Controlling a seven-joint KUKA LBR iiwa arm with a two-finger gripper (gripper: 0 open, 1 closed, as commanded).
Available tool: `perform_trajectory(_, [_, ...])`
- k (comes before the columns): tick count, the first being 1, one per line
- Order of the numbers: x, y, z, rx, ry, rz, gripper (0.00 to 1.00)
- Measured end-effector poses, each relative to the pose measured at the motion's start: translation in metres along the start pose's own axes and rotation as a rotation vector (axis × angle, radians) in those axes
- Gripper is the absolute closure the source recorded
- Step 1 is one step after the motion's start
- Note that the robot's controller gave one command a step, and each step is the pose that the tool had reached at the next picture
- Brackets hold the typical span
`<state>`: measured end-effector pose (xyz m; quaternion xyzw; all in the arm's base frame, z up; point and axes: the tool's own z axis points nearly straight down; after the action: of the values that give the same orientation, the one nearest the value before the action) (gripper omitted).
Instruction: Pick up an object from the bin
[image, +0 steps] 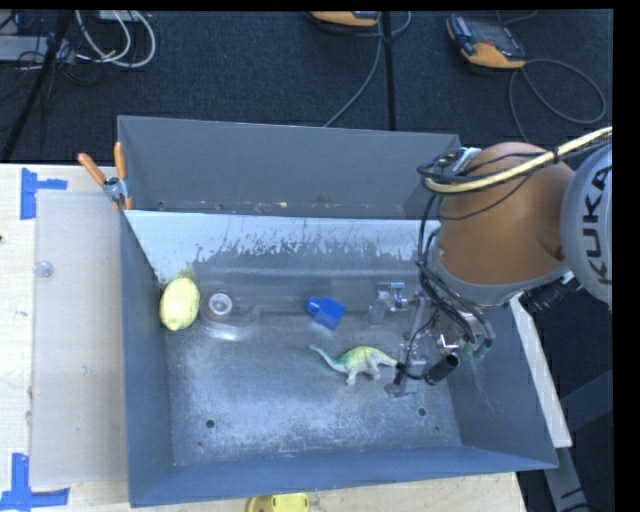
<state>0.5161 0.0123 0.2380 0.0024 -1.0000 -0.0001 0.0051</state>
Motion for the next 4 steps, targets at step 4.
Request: perform_trajectory(4, [-0.053, -0.036, 0.166, -0.002, -0.009, 0.097, 0.00])
